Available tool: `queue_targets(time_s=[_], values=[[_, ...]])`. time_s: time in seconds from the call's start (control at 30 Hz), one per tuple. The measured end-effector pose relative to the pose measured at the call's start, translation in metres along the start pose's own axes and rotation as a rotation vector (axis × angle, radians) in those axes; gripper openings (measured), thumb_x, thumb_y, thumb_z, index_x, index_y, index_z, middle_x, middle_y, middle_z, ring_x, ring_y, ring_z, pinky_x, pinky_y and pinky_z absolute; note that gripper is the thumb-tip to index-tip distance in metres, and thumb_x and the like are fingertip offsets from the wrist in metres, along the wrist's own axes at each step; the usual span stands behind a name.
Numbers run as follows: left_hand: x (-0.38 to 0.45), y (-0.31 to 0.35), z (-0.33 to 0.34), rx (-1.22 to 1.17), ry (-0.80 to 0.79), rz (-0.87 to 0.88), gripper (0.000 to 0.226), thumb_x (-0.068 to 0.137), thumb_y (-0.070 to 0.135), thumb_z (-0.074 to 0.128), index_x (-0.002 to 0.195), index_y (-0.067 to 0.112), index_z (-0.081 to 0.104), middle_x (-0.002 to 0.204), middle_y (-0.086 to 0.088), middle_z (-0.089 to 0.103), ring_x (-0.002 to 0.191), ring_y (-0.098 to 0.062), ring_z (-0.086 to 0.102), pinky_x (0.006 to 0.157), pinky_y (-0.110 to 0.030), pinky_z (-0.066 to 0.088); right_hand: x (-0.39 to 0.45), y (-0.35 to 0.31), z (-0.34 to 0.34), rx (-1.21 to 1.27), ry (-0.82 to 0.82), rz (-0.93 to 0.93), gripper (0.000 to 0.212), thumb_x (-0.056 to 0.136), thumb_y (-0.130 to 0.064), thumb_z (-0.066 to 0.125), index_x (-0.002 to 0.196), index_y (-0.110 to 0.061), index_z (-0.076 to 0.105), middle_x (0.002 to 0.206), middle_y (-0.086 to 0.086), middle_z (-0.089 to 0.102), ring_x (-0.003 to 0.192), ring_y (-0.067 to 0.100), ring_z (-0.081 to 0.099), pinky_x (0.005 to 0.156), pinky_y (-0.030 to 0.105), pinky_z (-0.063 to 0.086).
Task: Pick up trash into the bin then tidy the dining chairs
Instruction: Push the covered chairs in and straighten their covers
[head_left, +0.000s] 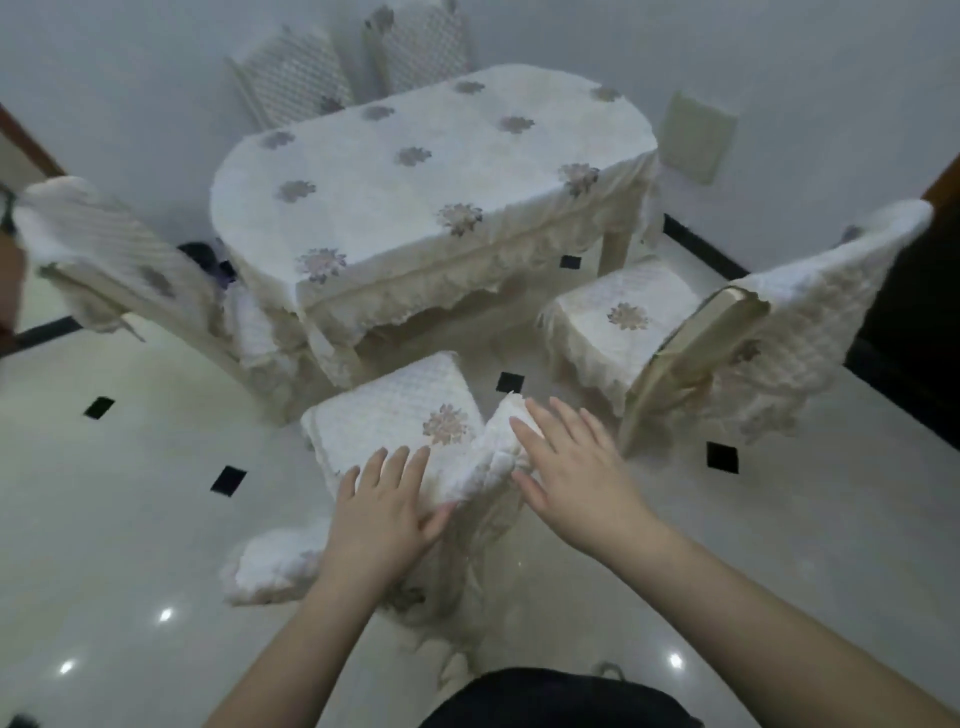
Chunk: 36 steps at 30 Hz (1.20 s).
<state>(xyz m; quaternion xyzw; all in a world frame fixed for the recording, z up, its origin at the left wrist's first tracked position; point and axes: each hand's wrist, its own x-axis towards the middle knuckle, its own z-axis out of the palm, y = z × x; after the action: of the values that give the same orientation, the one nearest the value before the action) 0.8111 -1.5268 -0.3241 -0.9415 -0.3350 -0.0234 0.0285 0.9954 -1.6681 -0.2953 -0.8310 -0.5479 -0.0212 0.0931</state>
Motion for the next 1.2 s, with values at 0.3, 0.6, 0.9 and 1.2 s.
queue_targets(time_s=[0.3,0.6,0.9,1.2], values=[[-0.052,0.011,0.0,0.024,-0.005,-0.243,0.073,0.077,0.067,0.038,0.128,0.018,0.056,0.119,-0.004,0.064,0.111,-0.028,0.058,0.09,-0.044,0.046,0.02,-0.001,0.004,0.029,-0.059,-0.32,0.062,0.073,-0.034,0.072,0.129,-0.013,0.055,0.136,0.01,0.053,0.127,0.034,0.048,0.104,0.049,0.038],[-0.073,-0.012,0.011,0.009,-0.051,-0.403,0.07,0.076,0.071,0.039,0.13,0.028,0.048,0.122,-0.004,0.058,0.113,-0.027,0.053,0.093,-0.047,0.041,0.046,-0.035,0.03,0.075,-0.143,-0.514,0.071,0.081,-0.042,0.066,0.142,-0.017,0.039,0.15,0.011,0.036,0.14,0.031,0.029,0.114,0.047,0.021],[-0.052,-0.041,0.045,-0.091,-0.028,-0.343,0.063,0.058,0.062,0.069,0.105,0.023,0.06,0.092,-0.001,0.063,0.09,-0.025,0.058,0.094,-0.047,0.041,0.053,-0.064,0.076,-0.022,-0.36,-0.407,0.077,0.067,-0.073,0.059,0.128,-0.028,0.042,0.119,0.0,0.054,0.115,0.024,0.048,0.103,0.049,0.024],[-0.047,-0.086,0.072,-0.145,0.152,-0.074,0.028,0.068,0.039,0.067,0.087,0.019,0.063,0.075,0.001,0.064,0.068,-0.024,0.061,0.065,-0.036,0.048,0.064,-0.069,0.099,0.003,-0.161,-0.395,0.032,0.05,-0.037,0.076,0.078,-0.024,0.064,0.068,-0.005,0.064,0.065,0.021,0.063,0.07,0.032,0.044]])
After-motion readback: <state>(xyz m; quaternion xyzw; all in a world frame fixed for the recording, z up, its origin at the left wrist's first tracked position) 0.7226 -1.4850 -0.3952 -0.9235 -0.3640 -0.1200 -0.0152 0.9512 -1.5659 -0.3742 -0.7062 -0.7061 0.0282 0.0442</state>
